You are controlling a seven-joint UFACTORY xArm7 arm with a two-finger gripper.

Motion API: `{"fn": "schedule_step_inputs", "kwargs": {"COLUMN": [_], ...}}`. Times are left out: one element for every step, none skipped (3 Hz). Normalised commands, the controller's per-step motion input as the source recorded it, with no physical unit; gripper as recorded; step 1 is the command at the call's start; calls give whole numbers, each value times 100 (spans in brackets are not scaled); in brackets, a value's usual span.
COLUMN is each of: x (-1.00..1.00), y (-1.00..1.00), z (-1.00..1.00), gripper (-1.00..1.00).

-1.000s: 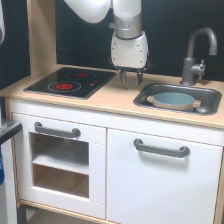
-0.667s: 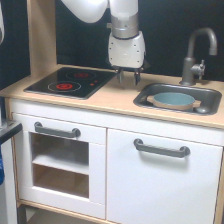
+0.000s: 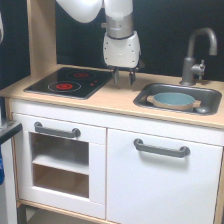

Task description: Place the pot in the sink

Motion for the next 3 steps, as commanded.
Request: {"fn": "schedule_step_inputs", "kwargs": {"x": [-32,-36,-51], "y": [-17,-19,-27], "z": [31,38,55], "gripper": [99,99,99]}}
